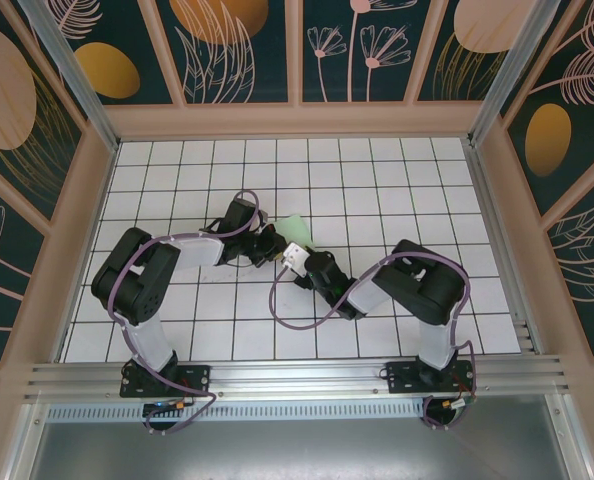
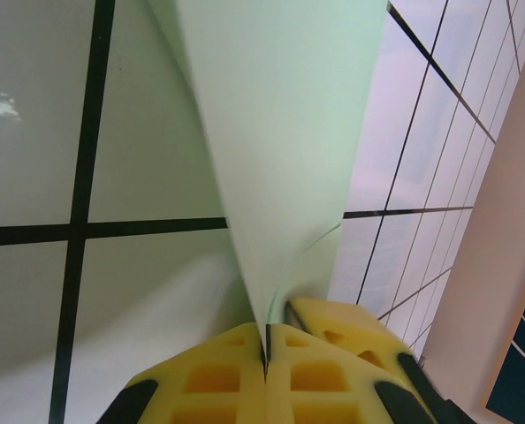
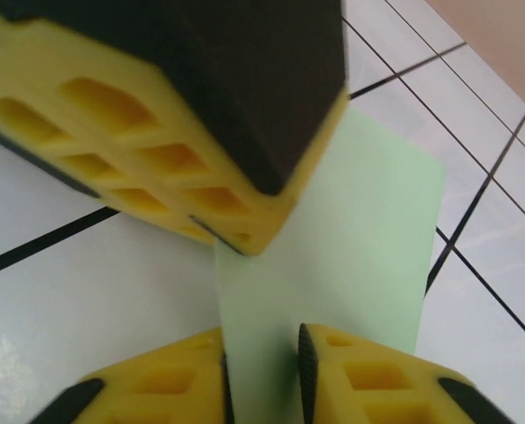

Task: Fold a paper plane with a square sheet of paper (pick it up from the middle)
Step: Fold the wing for the fifth time at the center of the table.

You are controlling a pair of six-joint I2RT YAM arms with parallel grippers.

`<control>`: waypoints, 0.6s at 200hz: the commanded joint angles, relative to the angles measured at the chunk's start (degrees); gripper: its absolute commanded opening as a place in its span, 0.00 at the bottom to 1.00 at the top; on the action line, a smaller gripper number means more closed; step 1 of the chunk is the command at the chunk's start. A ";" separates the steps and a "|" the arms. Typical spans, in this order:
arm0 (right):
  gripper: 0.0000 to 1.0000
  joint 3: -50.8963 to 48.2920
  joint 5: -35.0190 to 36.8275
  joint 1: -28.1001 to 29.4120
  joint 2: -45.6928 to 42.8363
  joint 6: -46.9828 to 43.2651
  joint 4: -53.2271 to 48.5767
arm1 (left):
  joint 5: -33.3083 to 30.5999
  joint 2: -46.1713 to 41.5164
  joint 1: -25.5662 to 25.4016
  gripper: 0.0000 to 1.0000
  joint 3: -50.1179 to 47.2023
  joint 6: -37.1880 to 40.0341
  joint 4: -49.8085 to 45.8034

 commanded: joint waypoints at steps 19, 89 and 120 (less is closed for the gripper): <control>0.08 0.22 -0.98 -0.29 -0.01 1.15 1.92 | 1.02 -2.33 -0.06 0.04 1.57 -0.38 -1.27; 0.00 -1.20 -13.04 -3.51 -4.15 12.99 -1.54 | -1.19 -7.90 6.71 0.50 2.13 1.68 -3.39; 0.00 0.01 -20.47 -5.67 -5.93 21.00 -4.84 | -2.67 -9.99 8.21 0.58 0.90 3.06 -3.13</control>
